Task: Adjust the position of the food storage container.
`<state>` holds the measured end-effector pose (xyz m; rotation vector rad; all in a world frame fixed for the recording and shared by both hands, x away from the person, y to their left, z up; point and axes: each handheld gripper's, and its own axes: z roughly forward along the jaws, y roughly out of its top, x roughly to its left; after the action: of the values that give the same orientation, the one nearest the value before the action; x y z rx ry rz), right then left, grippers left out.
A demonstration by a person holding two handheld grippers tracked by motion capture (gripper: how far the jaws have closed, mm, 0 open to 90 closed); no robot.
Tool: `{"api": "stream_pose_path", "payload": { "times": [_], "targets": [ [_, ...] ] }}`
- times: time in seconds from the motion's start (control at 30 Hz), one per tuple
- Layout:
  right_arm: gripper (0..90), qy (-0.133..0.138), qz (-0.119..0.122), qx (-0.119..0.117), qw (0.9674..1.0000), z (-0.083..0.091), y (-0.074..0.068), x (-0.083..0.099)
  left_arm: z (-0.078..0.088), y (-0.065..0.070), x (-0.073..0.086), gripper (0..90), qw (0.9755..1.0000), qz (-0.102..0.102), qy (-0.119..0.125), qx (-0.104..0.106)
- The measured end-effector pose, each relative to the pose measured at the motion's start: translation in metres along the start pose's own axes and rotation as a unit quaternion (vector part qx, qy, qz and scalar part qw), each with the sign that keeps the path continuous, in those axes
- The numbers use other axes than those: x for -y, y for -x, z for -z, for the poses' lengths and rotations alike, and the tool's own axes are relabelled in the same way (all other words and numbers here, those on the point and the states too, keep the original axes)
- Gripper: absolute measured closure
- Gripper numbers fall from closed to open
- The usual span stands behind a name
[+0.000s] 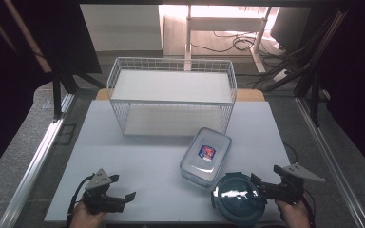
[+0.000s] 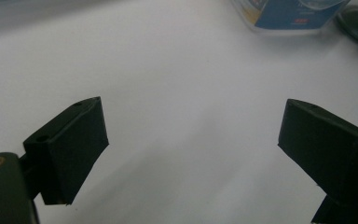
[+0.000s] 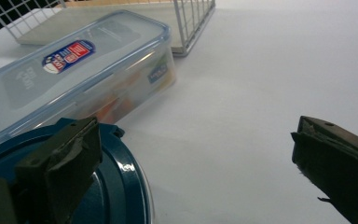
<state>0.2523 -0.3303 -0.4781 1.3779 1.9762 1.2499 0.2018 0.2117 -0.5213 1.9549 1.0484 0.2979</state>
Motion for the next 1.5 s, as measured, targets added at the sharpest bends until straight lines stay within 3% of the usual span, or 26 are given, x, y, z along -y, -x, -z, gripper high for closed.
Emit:
{"api": "stream_pose_path", "payload": {
  "times": [0.17, 0.37, 0.53, 0.6, 0.8, 0.87, 0.97, 1.0, 1.07, 1.13, 1.2, 1.23, 1.27, 1.43, 1.47, 1.5],
  "targets": [
    [1.1, -0.002, -0.014, 0.010, 0.9999, -0.002, -0.001, 0.001, 0.001, 0.002, -0.001, 6.7, 0.9999, -0.007, 0.010, 0.000],
    [1.1, -0.009, -0.019, 0.016, 0.9997, -0.001, 0.001, 0.000, -0.001, 0.001, 0.001, 5.9, 0.9999, 0.000, 0.011, 0.006],
    [1.1, -0.016, -0.029, -0.004, 0.9994, 0.000, 0.004, 0.001, -0.001, 0.001, 0.001, 5.9, 0.9999, 0.000, 0.011, 0.008],
    [2.7, -0.021, -0.035, -0.032, 0.9987, 0.001, 0.004, 0.000, -0.002, 0.001, 0.002, 6.0, 0.9999, 0.000, 0.008, 0.009],
    [7.0, -0.030, -0.023, -0.041, 0.9984, 0.002, -0.003, -0.002, -0.003, 0.000, 0.002, 6.2, 0.9999, 0.002, 0.007, 0.012],
    [14.7, -0.030, -0.015, -0.036, 0.9988, 0.004, -0.007, -0.004, -0.003, 0.000, 0.002, 6.3, 0.9999, 0.003, 0.007, 0.014],
    [35.9, -0.046, 0.014, -0.032, 0.9983, 0.010, -0.021, -0.008, -0.005, -0.001, 0.002, 6.5, 0.9997, 0.010, 0.007, 0.022],
    [35.9, -0.046, 0.014, -0.032, 0.9983, 0.010, -0.021, -0.008, -0.005, -0.001, 0.002, 6.5, 0.9997, 0.008, 0.006, 0.023],
    [52.2, -0.052, 0.033, -0.063, 0.9962, 0.012, -0.033, -0.009, -0.004, 0.000, 0.002, 6.5, 0.9997, 0.007, 0.007, 0.021],
    [66.4, -0.060, 0.056, -0.079, 0.9935, 0.014, -0.047, -0.010, -0.004, -0.001, 0.002, 6.5, 0.9997, 0.007, 0.009, 0.021],
    [83.6, -0.076, 0.090, -0.108, 0.9871, 0.016, -0.067, -0.007, -0.004, -0.001, 0.002, 6.6, 0.9997, 0.008, 0.008, 0.021],
    [83.6, -0.076, 0.090, -0.108, 0.9871, 0.016, -0.067, -0.007, -0.004, -0.001, 0.002, 6.6, 0.9997, 0.008, 0.008, 0.021],
    [86.5, -0.082, 0.095, -0.119, 0.9850, 0.016, -0.071, -0.005, -0.003, -0.001, 0.002, 6.6, 0.9997, 0.008, 0.009, 0.021],
    [89.5, -0.118, 0.119, -0.174, 0.9705, 0.020, -0.102, 0.006, -0.004, -0.001, 0.003, 6.8, 0.9997, 0.008, 0.005, 0.022],
    [89.5, -0.130, 0.127, -0.193, 0.9641, 0.020, -0.114, 0.010, -0.005, -0.001, 0.002, 6.8, 0.9997, 0.007, 0.004, 0.022],
    [89.5, -0.130, 0.127, -0.193, 0.9641, 0.020, -0.114, 0.010, -0.005, -0.001, 0.002, 6.8, 0.9997, 0.007, 0.004, 0.021]
  ]
}}
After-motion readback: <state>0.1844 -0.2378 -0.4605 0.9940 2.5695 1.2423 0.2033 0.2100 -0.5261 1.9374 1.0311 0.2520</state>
